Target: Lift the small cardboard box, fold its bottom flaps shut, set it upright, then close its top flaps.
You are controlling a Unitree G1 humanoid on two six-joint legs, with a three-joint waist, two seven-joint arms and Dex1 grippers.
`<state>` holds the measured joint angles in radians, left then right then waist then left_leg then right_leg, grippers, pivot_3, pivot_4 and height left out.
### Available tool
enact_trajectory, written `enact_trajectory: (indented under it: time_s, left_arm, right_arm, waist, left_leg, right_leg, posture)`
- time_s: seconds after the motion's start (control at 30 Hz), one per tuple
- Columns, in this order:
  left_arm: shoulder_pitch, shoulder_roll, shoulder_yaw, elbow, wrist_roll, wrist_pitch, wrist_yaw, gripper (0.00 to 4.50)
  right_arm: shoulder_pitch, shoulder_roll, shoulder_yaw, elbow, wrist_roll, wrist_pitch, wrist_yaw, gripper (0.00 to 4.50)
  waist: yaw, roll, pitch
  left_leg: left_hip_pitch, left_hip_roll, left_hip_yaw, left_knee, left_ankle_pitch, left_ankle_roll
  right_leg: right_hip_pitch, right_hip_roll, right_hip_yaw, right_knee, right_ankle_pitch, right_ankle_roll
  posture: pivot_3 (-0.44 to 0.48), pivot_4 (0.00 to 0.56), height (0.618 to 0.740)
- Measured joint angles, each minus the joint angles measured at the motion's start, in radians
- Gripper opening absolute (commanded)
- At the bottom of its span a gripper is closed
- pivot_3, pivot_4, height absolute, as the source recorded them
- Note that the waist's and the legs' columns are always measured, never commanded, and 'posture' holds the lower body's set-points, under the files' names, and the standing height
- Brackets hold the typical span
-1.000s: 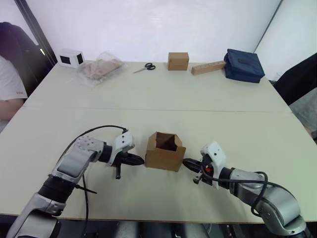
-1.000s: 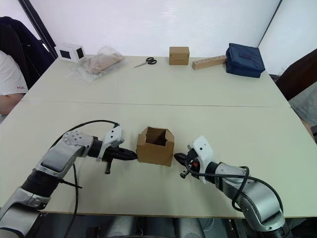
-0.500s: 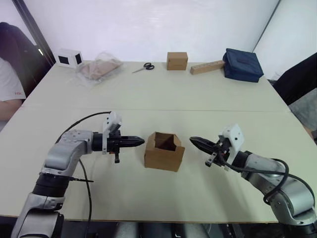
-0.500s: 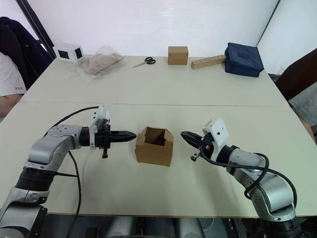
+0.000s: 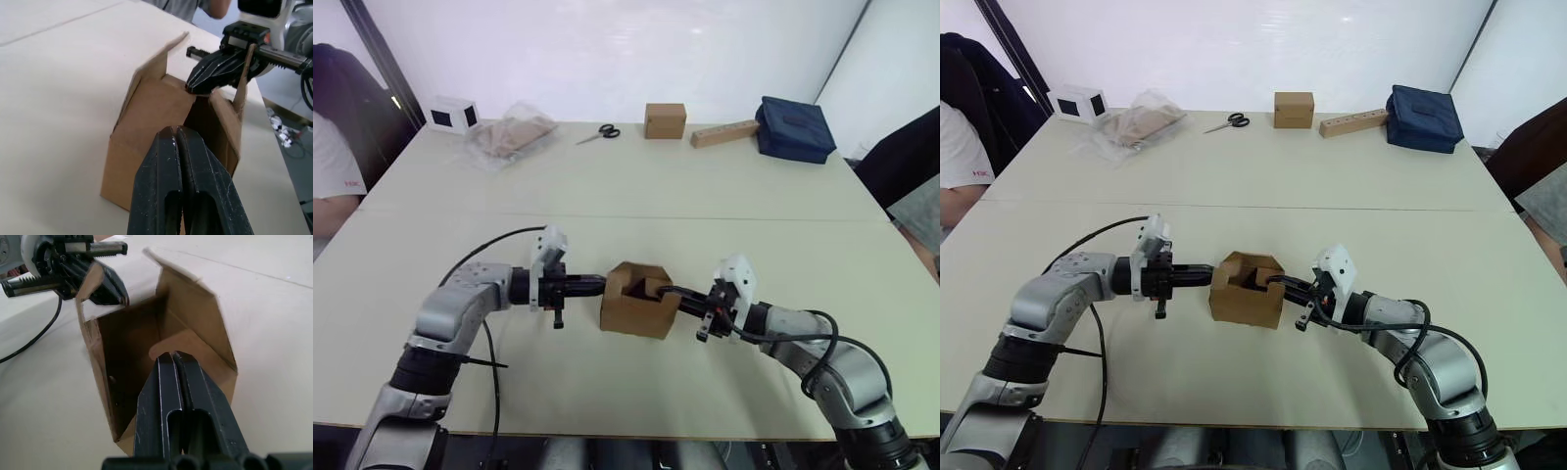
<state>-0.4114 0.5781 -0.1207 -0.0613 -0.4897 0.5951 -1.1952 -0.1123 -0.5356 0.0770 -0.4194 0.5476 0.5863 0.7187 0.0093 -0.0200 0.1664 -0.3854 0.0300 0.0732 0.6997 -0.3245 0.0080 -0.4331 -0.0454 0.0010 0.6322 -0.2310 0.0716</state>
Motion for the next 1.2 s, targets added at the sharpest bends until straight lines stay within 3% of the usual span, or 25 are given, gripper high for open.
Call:
enact_trajectory:
  time_s: [0.1,0.2,0.57,0.87,1.0,1.2]
  left_arm:
    - [0.008,0.025,-0.034,0.001,0.046,-0.079,-0.014,0.08]
    - [0.007,0.019,-0.046,0.015,0.063,-0.112,-0.012,0.08]
    - [-0.017,-0.016,-0.012,0.017,0.007,-0.001,0.035,0.08]
    - [-0.044,0.101,0.076,-0.017,-0.056,0.072,0.004,0.08]
    - [-0.121,0.102,0.077,0.092,-0.050,0.057,-0.016,0.08]
    - [-0.281,-0.041,0.053,0.347,-0.008,-0.004,-0.021,0.08]
  right_arm:
    - [-0.002,-0.002,0.010,0.019,-0.023,-0.019,0.010,0.00]
    - [0.002,-0.002,0.014,0.033,-0.034,-0.034,0.015,0.00]
    - [-0.016,0.009,-0.028,-0.005,-0.002,-0.002,-0.030,0.00]
    - [-0.049,-0.008,-0.142,-0.207,0.160,0.115,-0.107,0.00]
    - [-0.054,-0.044,-0.131,-0.293,0.217,0.174,-0.113,0.00]
    - [-0.060,-0.086,-0.043,-0.344,0.252,0.253,-0.116,0.00]
  waist:
    - [0.000,0.001,-0.001]
    - [0.001,0.001,-0.006]
    - [0.000,0.002,-0.011]
    - [-0.003,0.002,-0.009]
    - [0.001,0.002,-0.009]
    - [0.002,0.001,-0.008]
  left_leg:
    - [0.012,0.000,0.001,-0.002,0.000,0.000]
    - [0.014,0.000,0.001,-0.002,0.000,0.000]
    - [0.010,0.000,0.001,-0.002,0.000,0.000]
    - [0.009,0.001,0.002,-0.004,0.000,0.000]
    - [0.009,0.000,0.002,-0.003,0.000,0.000]
    - [0.007,-0.001,0.002,-0.003,0.000,0.000]
  right_leg:
    - [0.011,-0.001,0.000,-0.002,-0.001,-0.001]
    - [0.012,-0.001,0.000,-0.001,0.000,-0.001]
    - [0.009,-0.002,0.001,-0.001,0.000,-0.001]
    - [0.006,-0.001,0.001,-0.001,0.000,-0.001]
    - [0.006,-0.002,0.001,-0.002,0.000,-0.001]
    - [0.006,-0.002,0.001,-0.003,0.000,-0.001]
  posture:
    - [0.000,0.150,0.740]
    - [0.000,0.150,0.740]
    - [0.000,0.150,0.740]
    - [0.000,0.150,0.740]
    - [0.000,0.150,0.740]
    - [0.000,0.150,0.740]
